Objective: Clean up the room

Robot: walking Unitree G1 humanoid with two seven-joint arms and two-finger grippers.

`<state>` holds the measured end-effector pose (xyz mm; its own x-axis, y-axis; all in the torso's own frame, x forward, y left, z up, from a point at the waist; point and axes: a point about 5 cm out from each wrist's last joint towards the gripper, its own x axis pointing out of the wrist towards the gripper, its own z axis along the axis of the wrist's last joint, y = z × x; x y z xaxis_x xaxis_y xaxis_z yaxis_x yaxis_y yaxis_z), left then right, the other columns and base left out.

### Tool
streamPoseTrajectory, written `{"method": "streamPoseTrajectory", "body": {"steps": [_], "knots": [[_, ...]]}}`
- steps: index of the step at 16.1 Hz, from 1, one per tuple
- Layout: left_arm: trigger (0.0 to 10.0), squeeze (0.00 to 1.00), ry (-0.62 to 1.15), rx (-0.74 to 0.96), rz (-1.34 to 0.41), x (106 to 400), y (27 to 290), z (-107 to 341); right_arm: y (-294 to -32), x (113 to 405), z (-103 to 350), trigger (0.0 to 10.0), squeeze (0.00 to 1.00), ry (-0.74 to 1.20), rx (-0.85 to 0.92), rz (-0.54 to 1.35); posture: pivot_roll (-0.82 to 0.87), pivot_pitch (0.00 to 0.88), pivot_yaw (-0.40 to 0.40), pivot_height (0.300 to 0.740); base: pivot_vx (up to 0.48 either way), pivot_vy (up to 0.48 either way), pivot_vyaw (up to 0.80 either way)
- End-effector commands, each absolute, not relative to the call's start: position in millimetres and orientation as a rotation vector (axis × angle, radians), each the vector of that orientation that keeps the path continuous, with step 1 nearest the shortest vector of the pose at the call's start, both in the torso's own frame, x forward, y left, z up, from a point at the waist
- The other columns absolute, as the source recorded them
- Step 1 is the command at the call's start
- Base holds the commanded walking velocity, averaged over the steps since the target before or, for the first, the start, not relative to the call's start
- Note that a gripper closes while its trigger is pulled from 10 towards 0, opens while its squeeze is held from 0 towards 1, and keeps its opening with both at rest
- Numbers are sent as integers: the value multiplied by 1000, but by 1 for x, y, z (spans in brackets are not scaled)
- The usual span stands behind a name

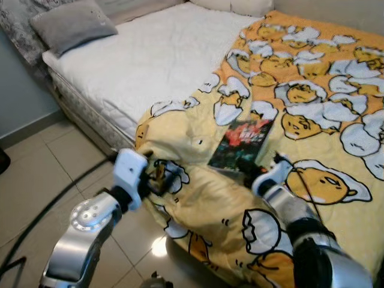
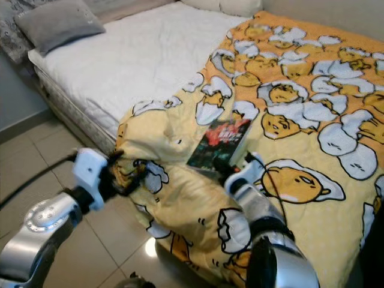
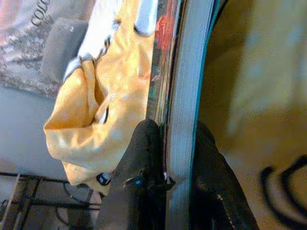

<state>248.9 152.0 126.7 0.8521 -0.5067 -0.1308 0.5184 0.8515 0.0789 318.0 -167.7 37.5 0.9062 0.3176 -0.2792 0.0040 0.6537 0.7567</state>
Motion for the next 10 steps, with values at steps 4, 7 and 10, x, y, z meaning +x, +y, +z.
{"method": "streamPoseTrajectory", "body": {"steps": [4, 7, 10], "knots": [[10000, 612, 31, 103, -431, 254, 161, 141, -171, 305, 113, 0, 0, 78, 723, 327, 2, 0, 59, 740, 0, 0, 0], [10000, 471, 32, 136, -419, 253, 160, 145, -159, 286, 136, 10000, 0, 7, 599, 291, -12, 0, 67, 740, 0, 0, 0], [10000, 427, 60, 138, -388, 253, 159, 142, -154, 272, 133, 10000, 0, 47, 547, 245, -10, 0, 69, 740, 0, 0, 0]]}}
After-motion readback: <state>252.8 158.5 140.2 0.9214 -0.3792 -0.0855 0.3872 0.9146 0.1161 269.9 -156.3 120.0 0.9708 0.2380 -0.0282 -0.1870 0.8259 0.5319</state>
